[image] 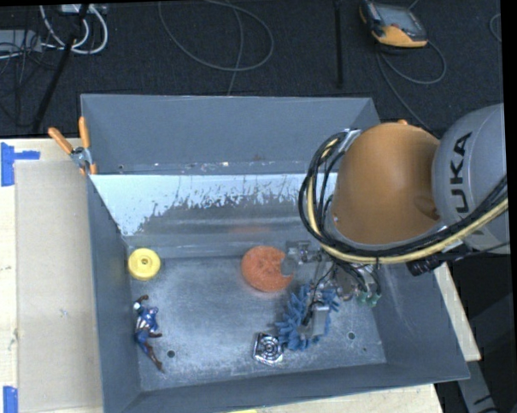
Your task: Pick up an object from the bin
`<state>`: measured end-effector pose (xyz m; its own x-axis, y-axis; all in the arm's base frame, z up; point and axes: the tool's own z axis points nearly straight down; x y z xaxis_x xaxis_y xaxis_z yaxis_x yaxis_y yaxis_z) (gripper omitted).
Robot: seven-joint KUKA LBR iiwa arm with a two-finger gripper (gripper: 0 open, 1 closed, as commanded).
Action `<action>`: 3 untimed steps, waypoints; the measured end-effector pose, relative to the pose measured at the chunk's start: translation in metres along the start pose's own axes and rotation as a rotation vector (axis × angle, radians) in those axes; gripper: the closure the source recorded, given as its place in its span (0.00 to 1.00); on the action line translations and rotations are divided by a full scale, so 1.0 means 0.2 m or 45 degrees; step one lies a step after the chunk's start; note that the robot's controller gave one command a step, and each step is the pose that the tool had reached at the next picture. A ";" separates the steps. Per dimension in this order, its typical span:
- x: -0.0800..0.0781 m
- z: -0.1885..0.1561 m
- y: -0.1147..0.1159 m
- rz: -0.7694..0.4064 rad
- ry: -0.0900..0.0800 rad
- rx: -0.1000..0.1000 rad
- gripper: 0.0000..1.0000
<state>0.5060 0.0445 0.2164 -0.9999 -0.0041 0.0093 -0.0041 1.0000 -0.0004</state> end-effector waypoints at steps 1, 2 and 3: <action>-0.01 -0.02 0.00 0.003 -0.010 -0.001 0.00; -0.01 0.24 -0.10 -0.140 -0.014 0.000 0.00; 0.02 0.62 -0.18 -0.562 -0.015 0.003 0.00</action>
Offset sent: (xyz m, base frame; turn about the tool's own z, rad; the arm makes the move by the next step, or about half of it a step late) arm 0.0019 -0.0561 -0.1464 -0.3059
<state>0.5003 0.0084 0.0917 -0.9026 -0.4306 -0.0021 -0.4306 0.9026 -0.0009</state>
